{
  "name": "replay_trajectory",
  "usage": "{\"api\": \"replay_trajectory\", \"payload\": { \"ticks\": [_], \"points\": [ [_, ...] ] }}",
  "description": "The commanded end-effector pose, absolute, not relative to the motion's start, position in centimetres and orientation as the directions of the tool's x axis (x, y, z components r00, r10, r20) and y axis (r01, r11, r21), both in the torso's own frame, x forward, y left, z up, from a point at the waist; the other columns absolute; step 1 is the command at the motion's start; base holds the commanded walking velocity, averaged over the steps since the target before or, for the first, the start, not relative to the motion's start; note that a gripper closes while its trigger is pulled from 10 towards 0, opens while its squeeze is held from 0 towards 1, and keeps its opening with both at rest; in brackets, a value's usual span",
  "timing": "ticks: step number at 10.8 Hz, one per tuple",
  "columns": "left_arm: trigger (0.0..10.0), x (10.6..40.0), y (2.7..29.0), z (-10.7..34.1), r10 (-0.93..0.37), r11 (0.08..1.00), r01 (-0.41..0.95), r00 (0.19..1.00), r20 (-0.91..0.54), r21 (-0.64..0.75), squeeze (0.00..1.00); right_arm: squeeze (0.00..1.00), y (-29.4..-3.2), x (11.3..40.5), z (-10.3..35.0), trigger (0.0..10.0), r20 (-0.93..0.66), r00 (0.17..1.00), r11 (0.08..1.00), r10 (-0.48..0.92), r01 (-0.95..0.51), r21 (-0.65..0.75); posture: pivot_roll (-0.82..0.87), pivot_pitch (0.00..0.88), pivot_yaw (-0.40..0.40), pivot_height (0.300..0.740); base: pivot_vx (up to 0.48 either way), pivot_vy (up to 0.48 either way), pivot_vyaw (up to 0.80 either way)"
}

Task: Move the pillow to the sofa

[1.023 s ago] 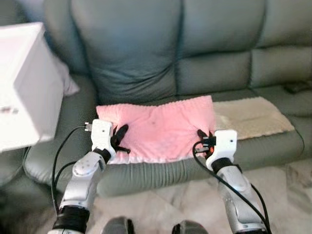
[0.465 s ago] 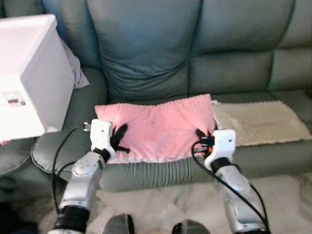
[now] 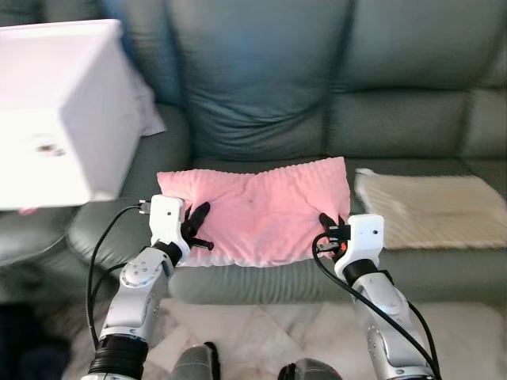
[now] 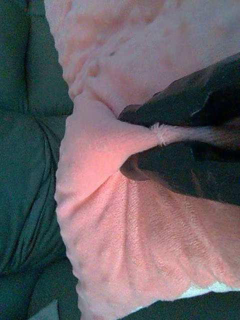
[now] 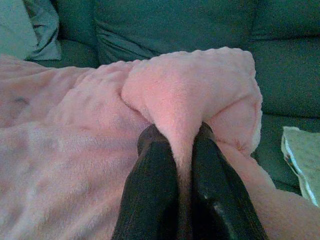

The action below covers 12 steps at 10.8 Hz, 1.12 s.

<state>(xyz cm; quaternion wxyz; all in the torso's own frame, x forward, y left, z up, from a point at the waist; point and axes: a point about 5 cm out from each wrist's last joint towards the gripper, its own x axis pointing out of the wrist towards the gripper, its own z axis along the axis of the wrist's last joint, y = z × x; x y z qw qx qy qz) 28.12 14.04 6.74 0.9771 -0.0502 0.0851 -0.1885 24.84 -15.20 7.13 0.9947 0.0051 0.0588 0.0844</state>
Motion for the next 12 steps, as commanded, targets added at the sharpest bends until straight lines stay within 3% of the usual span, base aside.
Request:
{"api": "replay_trajectory", "payload": {
  "ticks": [1, 3, 6, 12],
  "points": [
    [10.0, 28.22, 13.95, 7.26, -0.391, 0.918, 0.377, 0.912, -0.127, -0.123, 0.0, 0.0, -14.94, 25.05, 8.08, 10.0, -0.071, 0.98, 0.983, 0.184, -0.183, 0.018, -0.1, 0.063, -0.004, 0.74, 0.0, 0.0, 0.68],
    [10.0, 28.25, 13.95, 7.25, -0.397, 0.916, 0.382, 0.909, -0.127, -0.123, 0.0, 0.0, -15.0, 25.05, 8.02, 10.0, -0.073, 0.982, 0.985, 0.175, -0.174, 0.011, -0.1, 0.064, -0.002, 0.74, 0.0, 0.0, 0.61],
    [10.0, 28.22, 13.89, 7.39, -0.407, 0.91, 0.392, 0.906, -0.114, -0.134, 0.0, 0.0, -14.93, 24.98, 8.08, 10.0, -0.065, 0.981, 0.983, 0.185, -0.185, 0.01, -0.1, 0.064, 0.0, 0.74, 0.296, 0.0, 0.45],
    [10.0, 28.29, 13.85, 7.38, -0.407, 0.911, 0.392, 0.906, -0.118, -0.131, 0.0, 0.0, -15.1, 25.06, 7.91, 10.0, -0.073, 0.983, 0.986, 0.167, -0.166, 0.018, -0.1, 0.067, 0.001, 0.74, 0.045, 0.0, 0.0]
  ]
}}
